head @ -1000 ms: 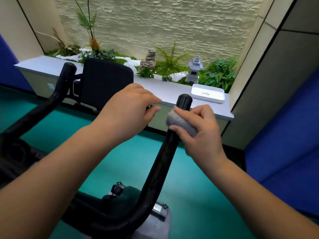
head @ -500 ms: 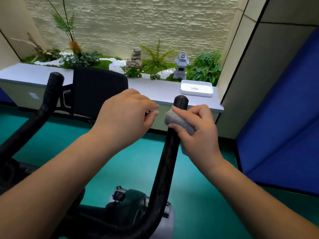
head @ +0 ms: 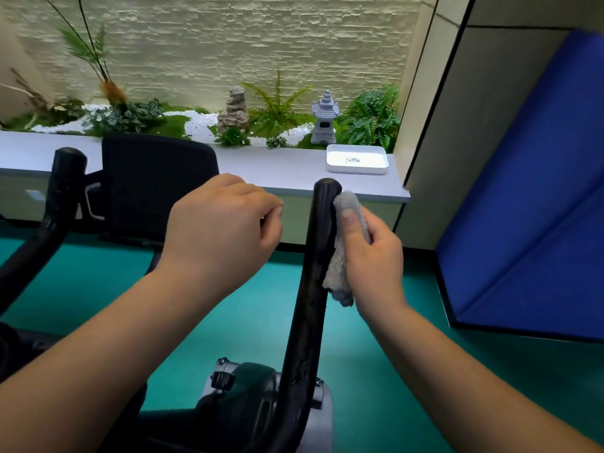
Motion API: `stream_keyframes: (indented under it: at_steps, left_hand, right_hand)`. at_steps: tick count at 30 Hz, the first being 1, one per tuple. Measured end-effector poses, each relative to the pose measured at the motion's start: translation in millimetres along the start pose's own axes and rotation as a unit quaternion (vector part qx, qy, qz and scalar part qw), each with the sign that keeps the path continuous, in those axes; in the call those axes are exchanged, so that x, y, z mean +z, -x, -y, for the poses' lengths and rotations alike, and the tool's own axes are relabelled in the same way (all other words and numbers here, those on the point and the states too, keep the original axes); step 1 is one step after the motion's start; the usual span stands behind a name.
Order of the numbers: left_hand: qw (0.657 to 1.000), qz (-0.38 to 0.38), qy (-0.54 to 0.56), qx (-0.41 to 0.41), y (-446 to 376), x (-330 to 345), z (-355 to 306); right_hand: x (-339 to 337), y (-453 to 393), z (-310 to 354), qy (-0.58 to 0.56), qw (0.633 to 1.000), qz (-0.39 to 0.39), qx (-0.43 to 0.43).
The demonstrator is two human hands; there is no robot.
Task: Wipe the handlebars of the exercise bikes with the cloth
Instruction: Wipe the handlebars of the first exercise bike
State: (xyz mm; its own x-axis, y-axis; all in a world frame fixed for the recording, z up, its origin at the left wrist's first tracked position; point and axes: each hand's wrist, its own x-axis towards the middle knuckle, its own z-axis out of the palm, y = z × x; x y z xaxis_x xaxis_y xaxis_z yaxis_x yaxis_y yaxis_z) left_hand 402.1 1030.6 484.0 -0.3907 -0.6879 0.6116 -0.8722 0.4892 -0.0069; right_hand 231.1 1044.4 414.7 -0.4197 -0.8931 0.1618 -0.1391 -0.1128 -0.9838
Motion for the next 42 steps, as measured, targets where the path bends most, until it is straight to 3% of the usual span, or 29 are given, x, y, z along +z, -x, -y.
stream_keyframes:
  at_steps: [6, 11, 16, 22, 27, 34, 42]
  left_hand:
    - [0.999, 0.007, -0.034, 0.014, -7.1, 5.2, 3.6]
    - [0.999, -0.01, -0.029, 0.037, -5.7, 7.9, 5.8]
    - [0.998, -0.005, -0.032, 0.05, -5.0, 7.0, 8.5]
    - [0.996, 0.051, -0.014, 0.076, -1.3, 3.5, 14.2]
    - [0.992, 0.082, -0.046, 0.083, 6.9, -7.2, 19.1]
    - [0.99, 0.135, -0.008, 0.046, 4.2, -16.6, 24.6]
    - [0.992, 0.117, 0.039, 0.031, 5.0, -13.7, 22.8]
  right_hand:
    - [4.7, -29.4, 29.9, -0.028, 0.999, 0.009, -0.044]
    - [2.7, 10.4, -11.4, -0.04, 0.999, 0.031, 0.012]
    - [0.0, -11.8, 18.7, -0.086, 0.995, 0.048, 0.034]
    - [2.0, -12.3, 11.2, -0.069, 0.996, 0.058, 0.022]
    - [-5.8, 17.0, 1.5, -0.058, 0.994, 0.069, 0.068]
    - [-1.1, -18.1, 25.3, -0.021, 0.999, 0.027, -0.038]
    - [-9.2, 4.8, 7.6, -0.043, 0.995, 0.059, 0.065]
